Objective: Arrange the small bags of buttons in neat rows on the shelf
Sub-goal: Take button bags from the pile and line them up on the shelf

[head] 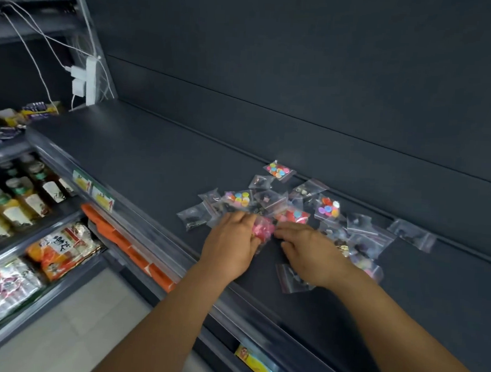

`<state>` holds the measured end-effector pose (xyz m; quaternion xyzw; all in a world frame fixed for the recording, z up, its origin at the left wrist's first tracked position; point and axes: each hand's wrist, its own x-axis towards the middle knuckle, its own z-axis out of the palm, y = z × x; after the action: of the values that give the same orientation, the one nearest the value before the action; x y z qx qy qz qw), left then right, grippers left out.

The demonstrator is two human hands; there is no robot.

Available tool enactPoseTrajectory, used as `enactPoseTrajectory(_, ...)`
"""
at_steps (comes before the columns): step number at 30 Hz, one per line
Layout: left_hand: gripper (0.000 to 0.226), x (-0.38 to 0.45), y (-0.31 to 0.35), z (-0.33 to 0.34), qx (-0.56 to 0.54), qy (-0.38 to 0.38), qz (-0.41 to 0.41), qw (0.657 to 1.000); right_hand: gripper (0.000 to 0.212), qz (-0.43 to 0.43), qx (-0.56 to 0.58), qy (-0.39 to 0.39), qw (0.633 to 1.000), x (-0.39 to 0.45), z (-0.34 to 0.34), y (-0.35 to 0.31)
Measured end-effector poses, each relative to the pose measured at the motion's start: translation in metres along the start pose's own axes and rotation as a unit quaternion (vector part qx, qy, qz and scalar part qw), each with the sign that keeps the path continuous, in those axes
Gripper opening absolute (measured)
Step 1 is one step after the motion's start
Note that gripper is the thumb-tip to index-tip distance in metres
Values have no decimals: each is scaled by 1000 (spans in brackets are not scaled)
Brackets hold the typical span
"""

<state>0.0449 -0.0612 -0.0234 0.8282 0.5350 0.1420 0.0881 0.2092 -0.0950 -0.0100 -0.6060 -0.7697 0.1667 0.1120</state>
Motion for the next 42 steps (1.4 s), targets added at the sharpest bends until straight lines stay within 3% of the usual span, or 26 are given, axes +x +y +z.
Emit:
enactPoseTrajectory(3,40,4,-7,-2,-21,10,9,1000,26,31,52,60,996,-3,-3,-5)
enactPoseTrajectory(6,30,4,-12,-3,-50,22,25,998,24,139,53,148,978,-3,-5,-10)
enactPoseTrajectory(12,12,6,-22,-11,-88,31,46,995,39,266,-12,113,957,3,1,-25)
enactPoseTrajectory(14,15,6,-25,-13,-121,28,38,992,41,276,-16,108,955,6,3,-32)
enactPoseTrajectory(18,10,7,-32,-19,-219,5,20,975,21,272,-17,122,954,9,4,-38)
enactPoseTrajectory(23,16,10,-36,-29,-233,2,47,971,31,290,-51,132,946,20,10,-33)
enactPoseTrajectory(26,27,14,-40,-33,-239,-33,54,969,29,263,-19,124,957,21,14,-32)
enactPoseTrajectory(29,23,21,-41,-38,-237,-57,36,969,26,239,-16,107,965,15,9,-33)
enactPoseTrajectory(32,8,29,-41,-41,-277,-65,35,958,23,258,90,147,951,10,-2,-37)
enactPoseTrajectory(35,12,33,-37,-41,-316,-87,40,944,33,204,214,146,944,10,-10,-49)
enactPoseTrajectory(39,14,40,-28,-37,-367,-63,11,928,9,227,248,133,932,13,-6,-50)
enactPoseTrajectory(42,18,41,-20,-36,-463,-66,-69,881,12,267,318,187,890,13,-6,-49)
